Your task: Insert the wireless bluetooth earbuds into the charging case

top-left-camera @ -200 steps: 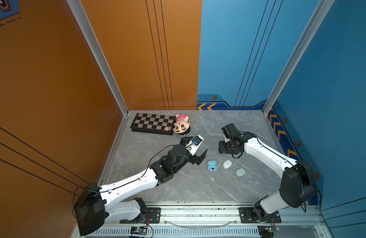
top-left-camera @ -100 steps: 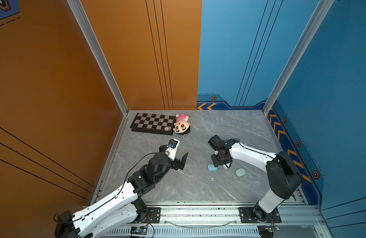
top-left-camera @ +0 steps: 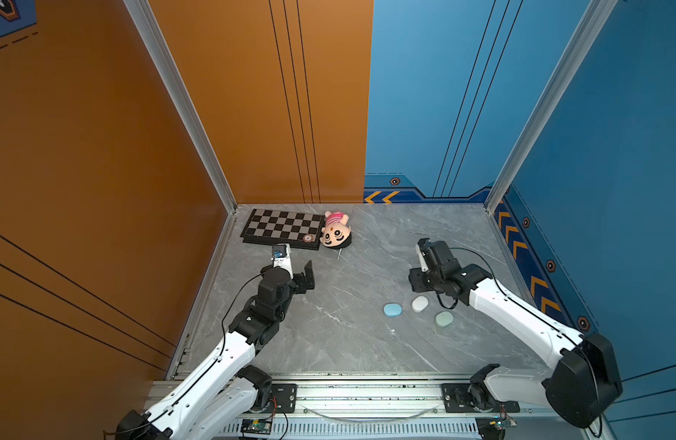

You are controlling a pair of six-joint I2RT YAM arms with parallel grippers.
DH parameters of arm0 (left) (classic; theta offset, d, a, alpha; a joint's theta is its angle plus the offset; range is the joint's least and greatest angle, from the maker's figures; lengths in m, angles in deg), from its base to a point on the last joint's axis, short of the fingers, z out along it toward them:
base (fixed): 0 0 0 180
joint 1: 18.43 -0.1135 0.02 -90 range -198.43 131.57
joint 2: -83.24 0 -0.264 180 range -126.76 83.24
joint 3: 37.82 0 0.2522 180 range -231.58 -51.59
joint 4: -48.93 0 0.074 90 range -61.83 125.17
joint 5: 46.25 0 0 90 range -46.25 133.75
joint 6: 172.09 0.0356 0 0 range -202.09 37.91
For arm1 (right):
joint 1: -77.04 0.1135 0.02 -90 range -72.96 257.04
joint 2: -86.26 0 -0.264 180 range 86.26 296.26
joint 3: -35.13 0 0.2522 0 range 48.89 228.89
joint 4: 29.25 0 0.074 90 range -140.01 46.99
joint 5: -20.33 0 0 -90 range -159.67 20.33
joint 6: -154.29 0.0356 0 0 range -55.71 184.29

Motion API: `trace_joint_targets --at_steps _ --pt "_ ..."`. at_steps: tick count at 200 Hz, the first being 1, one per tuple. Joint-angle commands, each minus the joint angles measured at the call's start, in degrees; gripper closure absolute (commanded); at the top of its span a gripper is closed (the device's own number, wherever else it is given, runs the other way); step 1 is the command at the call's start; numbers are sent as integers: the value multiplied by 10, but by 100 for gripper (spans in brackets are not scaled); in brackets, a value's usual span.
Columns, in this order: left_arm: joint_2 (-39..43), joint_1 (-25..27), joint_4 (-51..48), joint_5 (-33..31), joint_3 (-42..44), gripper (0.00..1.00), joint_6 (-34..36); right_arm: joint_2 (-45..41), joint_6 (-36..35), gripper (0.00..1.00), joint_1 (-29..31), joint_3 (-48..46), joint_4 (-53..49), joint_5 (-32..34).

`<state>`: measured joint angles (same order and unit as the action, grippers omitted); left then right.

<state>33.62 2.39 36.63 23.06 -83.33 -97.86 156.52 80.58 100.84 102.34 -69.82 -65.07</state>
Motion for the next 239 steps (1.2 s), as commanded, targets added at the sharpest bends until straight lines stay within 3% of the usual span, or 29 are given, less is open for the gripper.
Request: trace_joint_targets --at_steps 1,24,52,108,126,144,163,178,191,225,239 --pt "-25 -67 48 -20 29 2 9 -30 -65 40 -55 -55 117 41" --pt "-74 -106 130 -63 67 2 61 -25 -152 33 -72 -122 209 87" --pt "-178 -126 230 -42 81 2 108 -25 -202 30 -110 -231 388 48" --pt "-348 -130 363 -31 37 2 178 57 -198 29 -183 -256 526 -44" --pt "-380 -167 418 16 52 2 152 100 -183 28 -203 -252 579 -60" --pt "-368 -189 429 62 73 2 137 141 -173 21 -213 -248 611 -62" --pt "-411 -189 617 91 143 2 155 161 -141 18 -237 -259 656 -61" --pt "-394 -187 581 64 140 2 147 164 -130 13 -243 -258 658 -54" --pt "-406 -180 558 23 118 2 145 166 -127 0 -241 -256 657 -50" --pt "-400 -172 537 10 113 2 144 164 -126 0 -245 -258 659 -52" --pt "-399 -172 537 11 112 2 144 158 -130 0 -233 -279 684 -13"
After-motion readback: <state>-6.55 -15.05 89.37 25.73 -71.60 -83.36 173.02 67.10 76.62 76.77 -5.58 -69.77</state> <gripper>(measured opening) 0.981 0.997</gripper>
